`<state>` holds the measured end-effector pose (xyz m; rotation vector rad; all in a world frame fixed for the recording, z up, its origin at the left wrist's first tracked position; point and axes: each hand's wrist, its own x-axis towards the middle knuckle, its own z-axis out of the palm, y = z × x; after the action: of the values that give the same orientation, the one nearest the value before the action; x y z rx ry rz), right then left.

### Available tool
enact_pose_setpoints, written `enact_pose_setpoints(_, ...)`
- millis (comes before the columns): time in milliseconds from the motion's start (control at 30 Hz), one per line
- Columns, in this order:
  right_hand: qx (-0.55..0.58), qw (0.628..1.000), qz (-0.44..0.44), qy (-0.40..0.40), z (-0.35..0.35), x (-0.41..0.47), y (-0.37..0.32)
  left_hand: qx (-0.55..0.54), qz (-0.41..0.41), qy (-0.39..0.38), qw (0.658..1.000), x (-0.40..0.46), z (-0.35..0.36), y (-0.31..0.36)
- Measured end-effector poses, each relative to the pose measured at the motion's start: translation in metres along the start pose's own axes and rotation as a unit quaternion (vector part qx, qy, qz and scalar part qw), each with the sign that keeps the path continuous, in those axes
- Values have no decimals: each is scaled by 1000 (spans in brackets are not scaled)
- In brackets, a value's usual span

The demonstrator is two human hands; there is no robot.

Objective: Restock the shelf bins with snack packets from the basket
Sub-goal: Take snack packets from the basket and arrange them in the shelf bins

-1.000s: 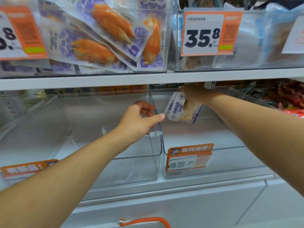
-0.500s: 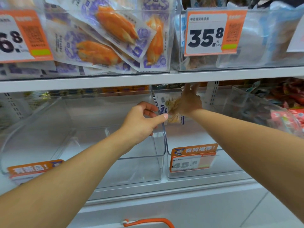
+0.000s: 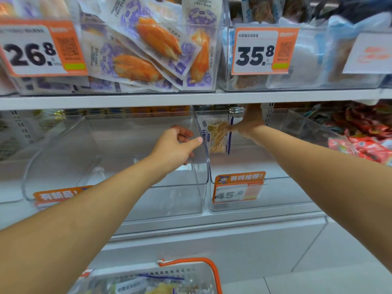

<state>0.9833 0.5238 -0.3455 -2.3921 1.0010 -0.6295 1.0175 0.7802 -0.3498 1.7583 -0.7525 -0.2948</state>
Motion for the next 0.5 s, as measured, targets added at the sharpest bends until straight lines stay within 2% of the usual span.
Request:
enact_pose_setpoints(67,-2,1000,-16,9,-17,-25,-5,-8,6,17,1000,-10,-6,3)
enact_pose_setpoints(133,-16,996,-68,46,-35,-70,-11,9,59,60,996,-29,-15,3)
enact_pose_setpoints(200,-41,981,-155,106,-45,-132,-24,54,150,88,983,-66,-29,-13)
enact_pose_setpoints(267,-26,957,-274,96,-39,-198,-44,133,224,57,964,-117,-45,-43)
enact_pose_setpoints(300,-29,940,-337,37,-31,-231,-56,189,238,8,953,-139,-53,-63)
enact_pose_setpoints(333,-40,920,-384,-71,-14,-260,-63,251,227,-64,939,-160,-63,-81)
enact_pose_setpoints(367,-73,892,-394,-209,12,-285,-64,322,191,-148,915,-179,-74,-101)
enact_pose_setpoints(433,-205,814,-334,-428,72,-328,-57,455,84,-309,831,-211,-99,-134)
enact_pose_setpoints(467,-259,781,-287,-491,104,-344,-47,491,32,-362,792,-226,-114,-147)
enact_pose_setpoints(500,-287,765,-241,-525,133,-360,-36,506,-17,-395,767,-239,-129,-158)
